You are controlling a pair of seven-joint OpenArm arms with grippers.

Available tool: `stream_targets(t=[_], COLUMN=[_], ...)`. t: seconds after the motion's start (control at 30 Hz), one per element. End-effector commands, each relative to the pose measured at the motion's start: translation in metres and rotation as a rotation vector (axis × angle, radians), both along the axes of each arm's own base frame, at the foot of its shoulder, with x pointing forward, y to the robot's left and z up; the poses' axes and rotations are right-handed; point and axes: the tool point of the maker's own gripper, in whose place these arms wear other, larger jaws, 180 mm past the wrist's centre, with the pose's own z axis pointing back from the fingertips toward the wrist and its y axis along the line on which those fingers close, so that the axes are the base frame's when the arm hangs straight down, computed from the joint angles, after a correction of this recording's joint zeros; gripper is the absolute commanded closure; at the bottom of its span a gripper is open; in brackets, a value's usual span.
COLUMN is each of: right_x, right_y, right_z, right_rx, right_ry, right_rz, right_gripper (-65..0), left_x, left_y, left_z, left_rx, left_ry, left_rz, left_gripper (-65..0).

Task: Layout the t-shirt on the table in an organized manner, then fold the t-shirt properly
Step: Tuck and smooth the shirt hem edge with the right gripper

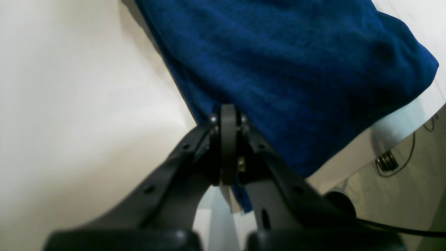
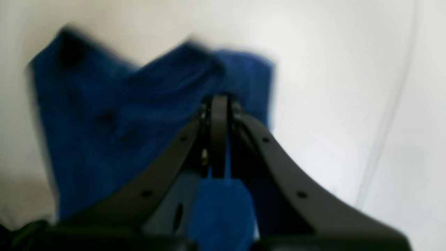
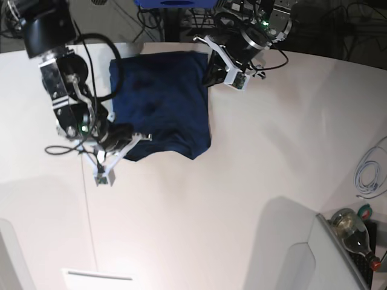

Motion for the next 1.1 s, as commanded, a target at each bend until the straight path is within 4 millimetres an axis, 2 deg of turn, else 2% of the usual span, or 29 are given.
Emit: stream_targets(t=[0.0,0.13,0.23,0.33,0.47,0.5,0.6,0.67,0.8,0.93,1.07], right_x=[0.016,0.029,0.026,0.028,0.039,0.038,0.034,0.030,0.025,0.025,0.028], right_y=[-0.002,-0.014,-0.022,-0.024,-0.021,-0.023,-0.011,-0.006,0.004,-0.001,-0.015], right_z=[0.010,0.001,-0.014,-0.014,0.011,0.020,0.044,0.048,0.035,0.008,-0.019], right_rx=[0.006,-0.016,-0.035,-0.038,-0.027,-0.028,-0.004,0.003,0.020,0.007,-0.025], right_ry=[-0.044,-0.048,-0.005,-0.016,-0.094,-0.117,-0.146,-0.136,-0.097,-0.045,-0.010], right_rz=[-0.008,-0.040,-0.056,-0.060,-0.046,-0.036,0.000,0.012,0.007,-0.021,-0.061], right_gripper=[-1.4,-1.4,-1.4,-1.4,-1.4,-1.4,-1.4,-1.4,-1.4,-1.4,-1.4], left_x=[0.004,0.005,0.005,0.006,0.011,0.013,0.011,0.011,0.013,0.019,0.018], left_y=[0.000,0.001,0.005,0.007,0.004,0.004,0.005,0.003,-0.005,-0.011,-0.010], left_z=[0.008,0.008,0.007,0.010,0.023,0.027,0.036,0.046,0.064,0.062,0.054], left_rx=[-0.022,-0.020,-0.009,-0.005,-0.015,-0.017,-0.015,-0.026,-0.049,-0.055,-0.053], left_ry=[-0.030,-0.031,-0.031,-0.040,-0.075,-0.087,-0.104,-0.126,-0.168,-0.168,-0.147], left_rz=[0.008,0.010,0.006,0.002,0.000,-0.002,-0.011,-0.016,-0.027,-0.019,-0.009], left_gripper=[0.0,0.0,0.0,0.0,0.0,0.0,0.0,0.0,0.0,0.0,0.0])
